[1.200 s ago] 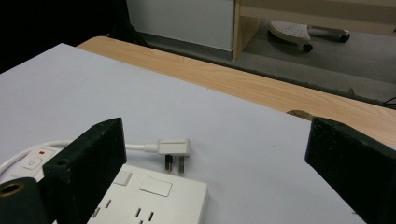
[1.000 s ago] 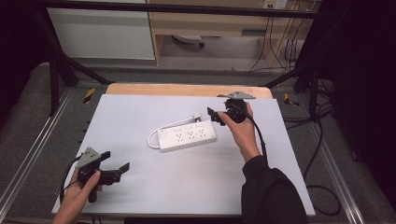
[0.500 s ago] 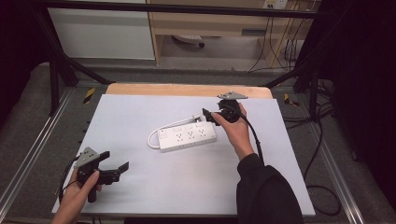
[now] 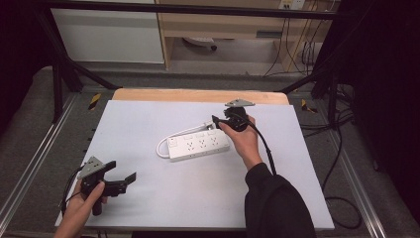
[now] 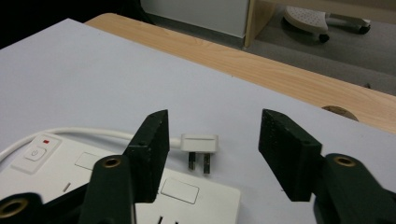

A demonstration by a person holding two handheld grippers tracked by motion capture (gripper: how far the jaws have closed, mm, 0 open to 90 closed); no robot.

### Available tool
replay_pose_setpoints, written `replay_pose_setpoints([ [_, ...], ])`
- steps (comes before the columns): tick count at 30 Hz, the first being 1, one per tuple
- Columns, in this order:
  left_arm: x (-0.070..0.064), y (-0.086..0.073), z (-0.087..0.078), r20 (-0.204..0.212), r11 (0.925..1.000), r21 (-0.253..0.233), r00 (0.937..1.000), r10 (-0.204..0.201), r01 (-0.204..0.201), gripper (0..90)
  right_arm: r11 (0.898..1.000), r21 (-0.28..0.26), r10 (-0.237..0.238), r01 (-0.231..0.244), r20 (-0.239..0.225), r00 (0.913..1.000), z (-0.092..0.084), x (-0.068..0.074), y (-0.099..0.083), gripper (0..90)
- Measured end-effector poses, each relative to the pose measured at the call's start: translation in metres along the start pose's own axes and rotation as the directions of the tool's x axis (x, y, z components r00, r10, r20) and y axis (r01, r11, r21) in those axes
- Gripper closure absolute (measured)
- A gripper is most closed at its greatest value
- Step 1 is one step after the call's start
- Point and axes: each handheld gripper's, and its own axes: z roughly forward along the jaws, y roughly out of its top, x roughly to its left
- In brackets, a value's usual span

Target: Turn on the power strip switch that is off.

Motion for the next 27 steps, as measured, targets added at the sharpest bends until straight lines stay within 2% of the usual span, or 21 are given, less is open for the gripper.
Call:
replay_pose_setpoints([
  [10,-0.001,0.000,-0.001,0.004,1.0000,-0.002,1.0000,0.004,-0.004,6.1,0.999,0.039,-0.006,0.007,-0.027,0.9996,0.011,0.007,-0.007,54.8],
  [20,0.000,0.000,-0.001,0.003,1.0000,-0.001,1.0000,0.005,-0.005,6.1,0.998,0.053,-0.020,0.023,-0.053,0.9984,0.017,0.010,-0.013,67.3],
  [27,-0.001,0.000,0.000,0.010,0.9998,-0.005,0.9998,0.019,-0.019,6.1,0.998,0.066,-0.008,0.011,-0.052,0.9986,0.020,0.009,-0.019,71.2],
])
